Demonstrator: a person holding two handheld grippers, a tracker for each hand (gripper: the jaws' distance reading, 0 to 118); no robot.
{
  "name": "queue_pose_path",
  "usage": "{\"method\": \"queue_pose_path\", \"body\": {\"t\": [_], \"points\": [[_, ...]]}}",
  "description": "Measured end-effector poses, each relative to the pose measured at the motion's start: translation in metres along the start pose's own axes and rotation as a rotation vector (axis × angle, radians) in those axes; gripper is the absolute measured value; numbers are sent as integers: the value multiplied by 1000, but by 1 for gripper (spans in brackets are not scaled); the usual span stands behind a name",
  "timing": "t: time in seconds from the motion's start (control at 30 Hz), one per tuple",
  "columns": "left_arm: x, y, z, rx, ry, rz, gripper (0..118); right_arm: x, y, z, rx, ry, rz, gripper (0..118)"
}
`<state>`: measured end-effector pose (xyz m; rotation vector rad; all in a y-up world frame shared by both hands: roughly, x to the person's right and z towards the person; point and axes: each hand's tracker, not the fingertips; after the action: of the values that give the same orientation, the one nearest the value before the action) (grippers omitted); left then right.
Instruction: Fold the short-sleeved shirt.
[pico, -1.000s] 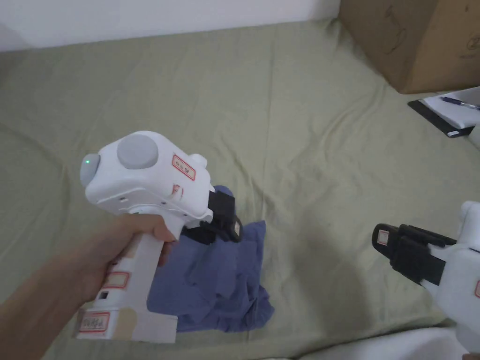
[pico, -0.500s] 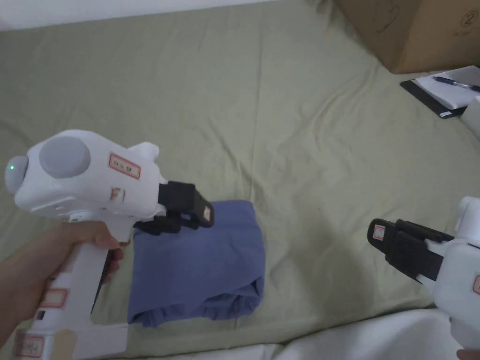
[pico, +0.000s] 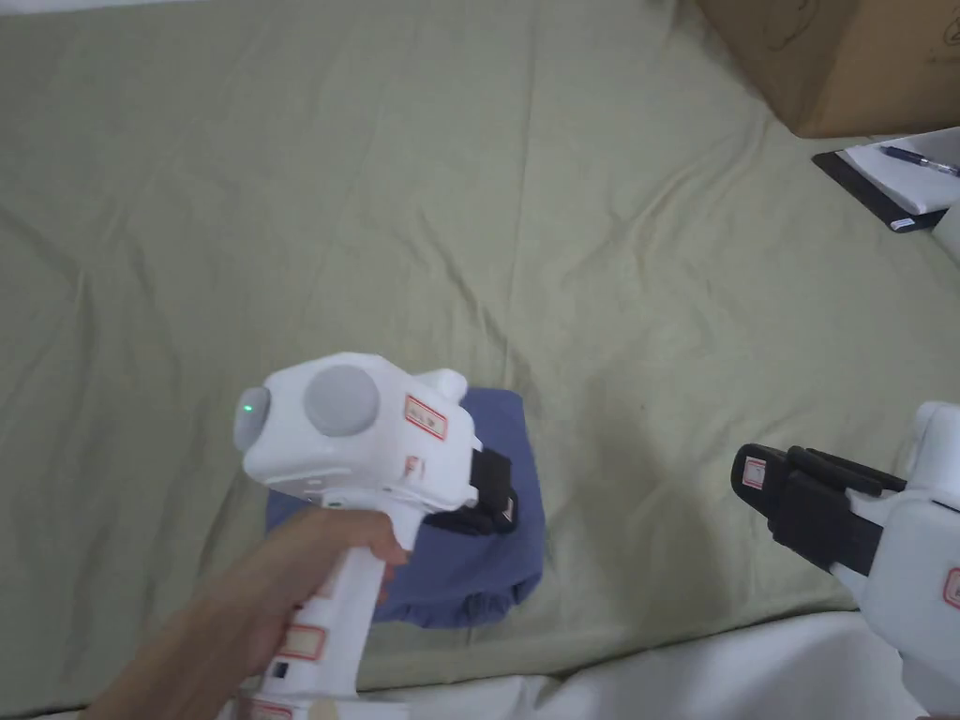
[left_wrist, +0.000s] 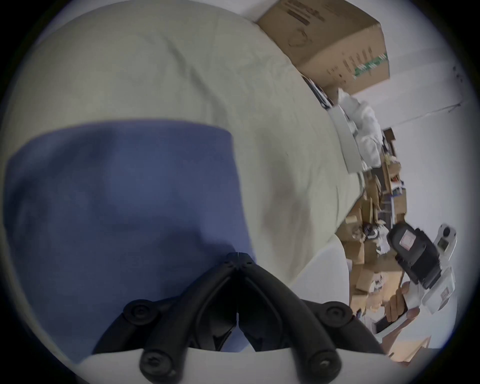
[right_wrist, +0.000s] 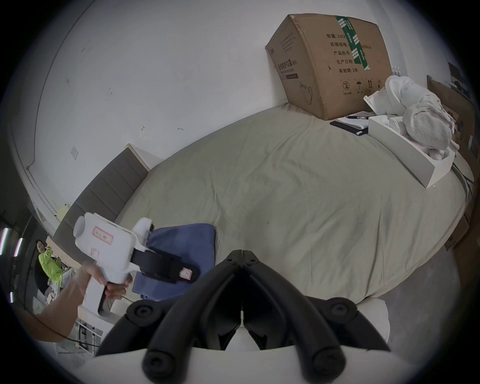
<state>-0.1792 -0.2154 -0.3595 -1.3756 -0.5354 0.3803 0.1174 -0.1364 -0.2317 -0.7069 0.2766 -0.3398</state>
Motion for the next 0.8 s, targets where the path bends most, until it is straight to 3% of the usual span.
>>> {"method": "queue_pose_path", "body": {"t": [0.2, 0.33, 0.5, 0.6, 0.67, 0.77, 0.8], "points": [[15, -12, -3, -24, -46, -59, 0, -6, 2, -2, 0, -14, 3, 0], [-3, -19, 51, 92, -174, -26, 0, -27, 7, -14, -15, 21, 52, 0], [-72, -41, 144, 304, -176, 64, 0, -74, 5, -60, -43, 116, 120, 0], [-129, -57, 176, 369, -196, 185, 1, -109, -10, -101, -80, 90, 231, 0], [-156, -68, 189, 405, -209, 214, 19, -123, -24, -127, -93, 93, 275, 0], [-187, -80, 190, 426, -231, 257, 89, -136, -46, -161, -151, 65, 305, 0], [-195, -81, 185, 430, -238, 298, 94, -136, -55, -170, -159, 31, 342, 0]]}}
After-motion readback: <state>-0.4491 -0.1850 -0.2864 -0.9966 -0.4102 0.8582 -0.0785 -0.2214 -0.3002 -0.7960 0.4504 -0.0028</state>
